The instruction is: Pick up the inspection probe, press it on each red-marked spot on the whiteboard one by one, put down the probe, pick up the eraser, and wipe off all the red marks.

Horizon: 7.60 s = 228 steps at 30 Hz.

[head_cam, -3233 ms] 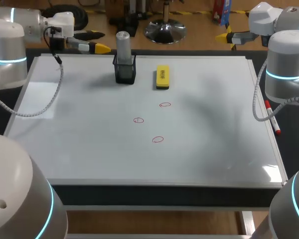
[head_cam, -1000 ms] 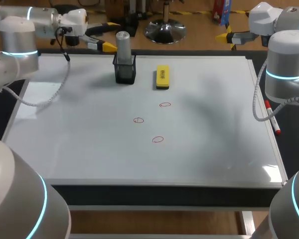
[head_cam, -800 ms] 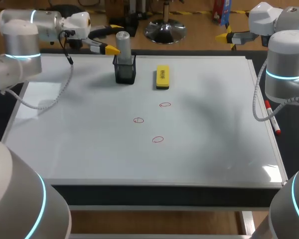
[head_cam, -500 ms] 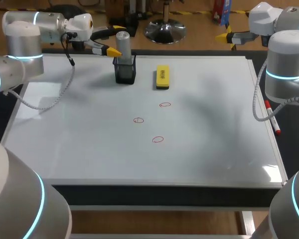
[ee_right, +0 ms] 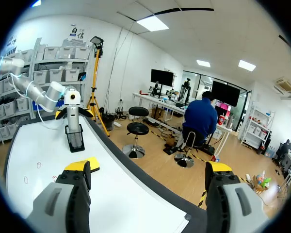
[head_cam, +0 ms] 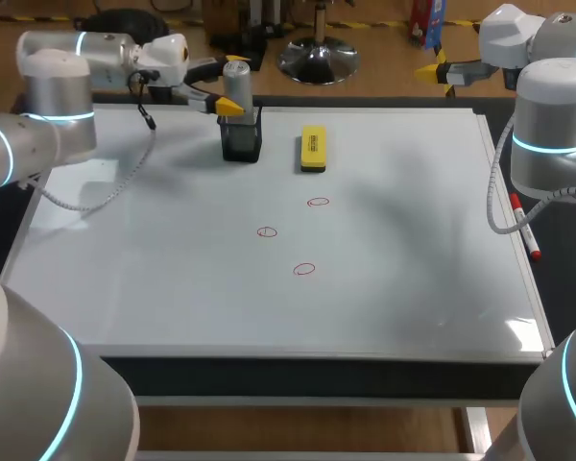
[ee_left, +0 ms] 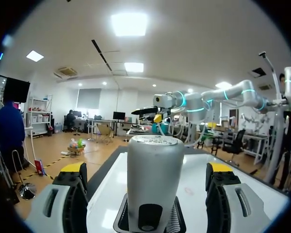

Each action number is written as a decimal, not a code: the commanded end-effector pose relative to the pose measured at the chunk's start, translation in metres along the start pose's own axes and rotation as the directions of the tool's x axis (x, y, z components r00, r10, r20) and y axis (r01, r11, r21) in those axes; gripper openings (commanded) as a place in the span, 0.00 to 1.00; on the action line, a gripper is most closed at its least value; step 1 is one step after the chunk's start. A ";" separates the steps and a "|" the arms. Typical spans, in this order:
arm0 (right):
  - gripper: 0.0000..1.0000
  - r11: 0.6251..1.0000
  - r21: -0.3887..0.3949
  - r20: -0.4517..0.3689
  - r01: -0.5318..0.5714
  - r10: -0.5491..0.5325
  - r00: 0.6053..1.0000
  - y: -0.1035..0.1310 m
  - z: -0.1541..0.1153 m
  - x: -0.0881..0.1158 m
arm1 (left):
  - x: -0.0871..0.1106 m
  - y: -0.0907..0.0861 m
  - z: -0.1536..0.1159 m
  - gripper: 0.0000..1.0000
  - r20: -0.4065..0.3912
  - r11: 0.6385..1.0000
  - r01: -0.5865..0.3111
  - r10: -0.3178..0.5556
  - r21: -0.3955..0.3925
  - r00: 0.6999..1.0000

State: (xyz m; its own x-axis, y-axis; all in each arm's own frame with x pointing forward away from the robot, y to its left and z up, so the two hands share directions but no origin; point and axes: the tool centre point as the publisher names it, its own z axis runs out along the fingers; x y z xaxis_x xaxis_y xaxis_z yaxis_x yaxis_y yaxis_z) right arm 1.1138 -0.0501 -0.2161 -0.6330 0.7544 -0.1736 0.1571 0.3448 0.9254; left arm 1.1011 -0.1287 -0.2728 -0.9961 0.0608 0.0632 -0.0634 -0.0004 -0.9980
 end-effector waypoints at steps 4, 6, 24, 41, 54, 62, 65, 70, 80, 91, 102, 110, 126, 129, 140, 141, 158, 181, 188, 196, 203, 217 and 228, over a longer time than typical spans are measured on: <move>1.00 1.000 0.000 0.000 0.000 0.000 1.000 0.000 0.000 0.000 | 0.003 -0.002 0.010 1.00 -0.005 1.000 -0.015 0.015 -0.027 1.000; 1.00 1.000 0.000 0.000 0.000 0.000 1.000 0.000 0.000 0.000 | 0.003 -0.002 0.011 1.00 -0.006 0.999 -0.017 0.017 -0.027 1.000; 1.00 1.000 0.000 0.000 0.000 0.000 1.000 0.000 0.000 0.000 | 0.005 -0.006 0.013 0.27 0.014 0.998 -0.032 0.033 -0.063 0.999; 1.00 1.000 0.000 0.000 0.000 0.000 1.000 0.000 0.000 0.000 | 0.021 -0.011 0.006 0.00 0.020 0.996 -0.043 0.045 -0.072 0.999; 1.00 1.000 0.000 0.000 0.000 0.000 1.000 0.000 0.000 0.000 | 0.021 -0.036 0.009 0.00 0.017 0.994 -0.074 0.075 -0.079 0.997; 1.00 1.000 0.000 0.000 0.000 0.000 1.000 0.000 0.000 0.000 | 0.021 -0.054 0.008 0.00 0.035 0.991 -0.096 0.099 -0.092 0.994; 1.00 1.000 0.000 0.000 0.000 0.000 1.000 0.000 0.000 0.000 | 0.021 -0.060 0.007 0.00 0.035 0.991 -0.098 0.102 -0.092 0.994; 1.00 1.000 0.000 0.000 0.000 0.000 1.000 0.000 0.000 0.000 | 0.023 -0.070 0.002 0.00 0.047 0.991 -0.113 0.117 -0.075 0.992; 1.00 1.000 0.000 0.000 0.000 0.000 1.000 0.000 0.000 0.000 | 0.028 -0.092 0.001 0.00 0.043 0.986 -0.160 0.162 -0.047 0.986; 1.00 1.000 0.000 0.000 0.000 0.000 1.000 0.000 0.000 0.000 | 0.030 -0.109 -0.019 0.00 0.098 0.985 -0.163 0.169 -0.061 0.981; 1.00 1.000 0.000 0.000 0.000 0.000 1.000 0.000 0.000 0.000 | 0.035 -0.110 -0.053 0.00 0.178 0.983 -0.156 0.171 -0.096 0.969; 1.00 1.000 0.000 0.000 0.000 0.000 1.000 0.000 0.000 0.000 | 0.045 -0.108 -0.079 0.00 0.259 0.984 -0.145 0.167 -0.105 0.951; 1.00 1.000 0.000 0.000 0.000 0.000 1.000 0.000 0.000 0.000 | 0.078 -0.093 -0.120 0.00 0.378 0.988 -0.102 0.139 -0.116 0.915; 1.00 1.000 0.000 0.000 0.000 0.000 1.000 0.000 0.000 0.000 | 0.083 -0.090 -0.127 0.00 0.396 0.988 -0.099 0.139 -0.120 0.908; 1.00 1.000 0.000 0.000 0.000 0.000 1.000 0.000 0.000 0.000 | 0.100 -0.077 -0.146 0.00 0.431 0.987 -0.076 0.130 -0.140 0.893; 1.00 1.000 0.000 0.000 0.000 0.000 1.000 0.000 0.000 0.000 | 0.101 -0.076 -0.148 0.00 0.433 0.987 -0.074 0.129 -0.141 0.892; 1.00 1.000 0.000 0.000 0.000 0.000 1.000 0.000 0.000 0.000 | 0.110 -0.066 -0.163 0.00 0.471 0.987 -0.043 0.113 -0.156 0.875; 1.00 0.966 0.190 -0.147 0.173 -0.146 0.978 -0.001 0.025 0.002 | 0.110 -0.066 -0.163 0.00 0.471 0.987 -0.043 0.113 -0.156 0.875; 1.00 0.862 0.350 -0.310 0.367 -0.263 0.914 -0.006 0.045 0.005 | 0.110 -0.066 -0.163 0.00 0.471 0.987 -0.043 0.113 -0.156 0.875; 1.00 0.621 0.430 -0.569 0.655 -0.377 0.731 -0.010 0.066 0.014 | 0.110 -0.066 -0.163 0.00 0.471 0.987 -0.043 0.113 -0.156 0.875; 1.00 0.366 0.375 -0.760 0.852 -0.405 0.509 -0.014 0.090 0.020 | 0.110 -0.066 -0.163 0.00 0.471 0.987 -0.043 0.113 -0.156 0.875; 1.00 0.005 0.142 -0.922 0.990 -0.362 0.135 -0.024 0.115 0.036 | 0.110 -0.066 -0.163 0.00 0.471 0.987 -0.043 0.113 -0.156 0.875; 1.00 0.155 0.150 -0.899 0.976 -0.390 0.200 -0.027 0.116 0.044 | 0.110 -0.066 -0.163 0.00 0.471 0.987 -0.043 0.113 -0.156 0.875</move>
State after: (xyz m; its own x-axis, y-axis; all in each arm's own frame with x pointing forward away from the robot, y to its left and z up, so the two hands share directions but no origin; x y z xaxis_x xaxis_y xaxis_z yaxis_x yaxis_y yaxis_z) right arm 1.1719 0.0353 -0.2955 -0.8135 -0.4394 -0.3809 -0.4870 0.8728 0.0332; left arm 1.0065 0.0411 -0.2016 -0.9089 -0.4136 -0.0524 -0.0127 0.1532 -0.9881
